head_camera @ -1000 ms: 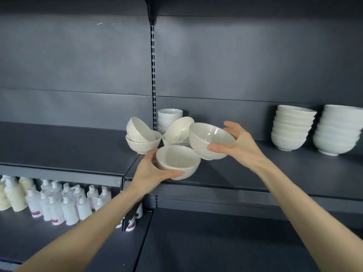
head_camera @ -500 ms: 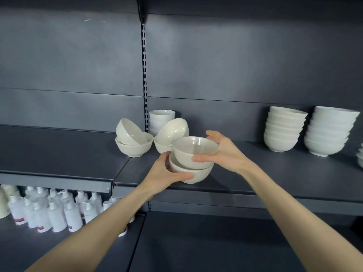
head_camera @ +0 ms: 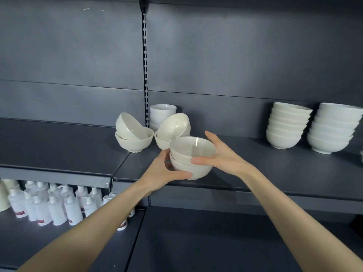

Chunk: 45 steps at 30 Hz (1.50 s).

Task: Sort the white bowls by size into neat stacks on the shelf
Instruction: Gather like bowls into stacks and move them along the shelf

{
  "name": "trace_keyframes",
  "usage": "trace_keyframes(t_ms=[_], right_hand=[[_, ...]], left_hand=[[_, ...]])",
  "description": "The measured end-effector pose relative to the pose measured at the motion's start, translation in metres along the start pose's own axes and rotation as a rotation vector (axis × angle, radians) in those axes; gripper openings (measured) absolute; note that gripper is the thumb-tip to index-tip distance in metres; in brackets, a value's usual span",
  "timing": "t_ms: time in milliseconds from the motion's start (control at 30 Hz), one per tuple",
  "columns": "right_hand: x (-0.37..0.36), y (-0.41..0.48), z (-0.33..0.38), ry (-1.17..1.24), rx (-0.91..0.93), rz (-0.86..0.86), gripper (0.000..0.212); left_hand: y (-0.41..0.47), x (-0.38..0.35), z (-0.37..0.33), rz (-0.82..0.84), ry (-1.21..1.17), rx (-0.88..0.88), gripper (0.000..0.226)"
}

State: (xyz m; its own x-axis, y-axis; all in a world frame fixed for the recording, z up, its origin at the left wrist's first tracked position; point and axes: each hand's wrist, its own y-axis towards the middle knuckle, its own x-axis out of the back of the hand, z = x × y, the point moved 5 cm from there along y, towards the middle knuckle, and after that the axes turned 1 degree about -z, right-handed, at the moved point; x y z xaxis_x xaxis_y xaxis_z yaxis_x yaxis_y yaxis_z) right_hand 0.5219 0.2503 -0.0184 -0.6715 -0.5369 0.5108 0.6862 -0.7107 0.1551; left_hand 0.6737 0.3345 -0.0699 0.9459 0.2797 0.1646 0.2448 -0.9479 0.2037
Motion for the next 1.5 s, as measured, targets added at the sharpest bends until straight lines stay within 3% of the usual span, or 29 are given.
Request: trace_keyframes(t_ms=[67,167,233,433,567,633,700,867,1000,1167,1333,1500], right_hand=[[0.003,-0.003,-0.002,0.007,-0.037,0.007,0.122],[0.006,-0.009,-0.002,0.063,-0.062,0.013,0.065],[0.006,-0.010,-0.001,0.066,-0.042,-0.003,0.047],[0.010,-0.005,0.031,0.077,0.067,-0.042,0.050],[0.016,0.015,0.072,0.034,0.178,-0.054,0.064],[0.018,0.028,0.087,0.036,0.195,-0.041,0.059],[0.021,0.044,0.095,0.031,0.197,-0.029,0.056],[0.023,0.086,0.093,-0.003,0.177,0.013,0.080],[0.025,0.112,0.079,-0.014,0.185,0.039,0.073],[0.030,0.134,0.062,-0.011,0.177,0.070,0.075],[0.032,0.145,0.041,0.030,0.156,0.130,0.055],[0.035,0.151,0.030,0.071,0.172,0.118,0.049]], left_hand=[[-0.001,0.000,-0.001,0.000,-0.003,-0.002,0.070],[-0.001,0.000,-0.003,-0.017,0.007,-0.015,0.062],[-0.003,0.001,-0.003,-0.040,0.005,-0.022,0.061],[-0.011,0.022,-0.028,-0.152,0.031,-0.099,0.068],[-0.002,0.047,-0.058,-0.227,0.012,-0.164,0.076],[0.006,0.058,-0.069,-0.249,0.014,-0.173,0.080],[0.016,0.067,-0.078,-0.272,0.028,-0.174,0.078],[0.045,0.079,-0.077,-0.300,0.040,-0.183,0.066],[0.066,0.079,-0.061,-0.318,0.018,-0.146,0.073],[0.086,0.077,-0.042,-0.347,0.057,-0.108,0.098],[0.094,0.067,-0.033,-0.377,0.142,-0.094,0.086],[0.098,0.059,-0.029,-0.396,0.178,-0.099,0.088]])
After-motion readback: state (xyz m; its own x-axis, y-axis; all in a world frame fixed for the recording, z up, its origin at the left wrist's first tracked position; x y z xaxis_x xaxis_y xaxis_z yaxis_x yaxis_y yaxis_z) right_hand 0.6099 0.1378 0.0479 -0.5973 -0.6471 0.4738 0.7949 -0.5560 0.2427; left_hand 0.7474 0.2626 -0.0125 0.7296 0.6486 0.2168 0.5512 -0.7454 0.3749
